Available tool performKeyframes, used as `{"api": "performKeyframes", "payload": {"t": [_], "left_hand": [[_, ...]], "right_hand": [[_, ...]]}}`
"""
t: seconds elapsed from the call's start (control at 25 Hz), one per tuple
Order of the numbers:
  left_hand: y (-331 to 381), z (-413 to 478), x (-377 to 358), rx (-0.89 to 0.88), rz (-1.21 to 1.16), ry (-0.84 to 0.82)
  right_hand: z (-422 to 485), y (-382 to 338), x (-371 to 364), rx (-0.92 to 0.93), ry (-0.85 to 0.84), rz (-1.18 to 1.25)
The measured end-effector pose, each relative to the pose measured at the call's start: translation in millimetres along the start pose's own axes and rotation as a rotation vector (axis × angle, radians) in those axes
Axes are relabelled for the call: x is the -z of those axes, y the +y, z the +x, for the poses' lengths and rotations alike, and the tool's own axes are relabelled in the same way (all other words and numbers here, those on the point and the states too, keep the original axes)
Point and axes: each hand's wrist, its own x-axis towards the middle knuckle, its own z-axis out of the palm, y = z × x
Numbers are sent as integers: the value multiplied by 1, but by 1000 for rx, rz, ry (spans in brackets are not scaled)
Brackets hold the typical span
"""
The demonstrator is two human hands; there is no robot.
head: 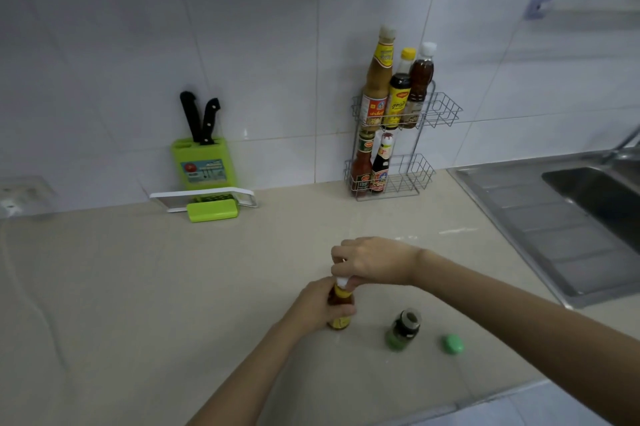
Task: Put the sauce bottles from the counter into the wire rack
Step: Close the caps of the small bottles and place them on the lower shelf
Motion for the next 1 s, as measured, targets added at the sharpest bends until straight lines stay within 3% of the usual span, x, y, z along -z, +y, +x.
{"api": "performKeyframes", "payload": {"t": [0.2,0.44,0.72,1.0], "left_hand": [[-6,-1,-3,-21,-7,-13],[-4,-3,-1,-58,-47,12],[-7,-6,-9,-46,-126,63],[-11,-7,-20,-27,-112,172]], "right_hand": [[10,4,6,146,-55,-207],[10,12,4,230,14,-414],[4,6,-30,-2,70,-250],[14,-34,-46,-549,33,-107]]}}
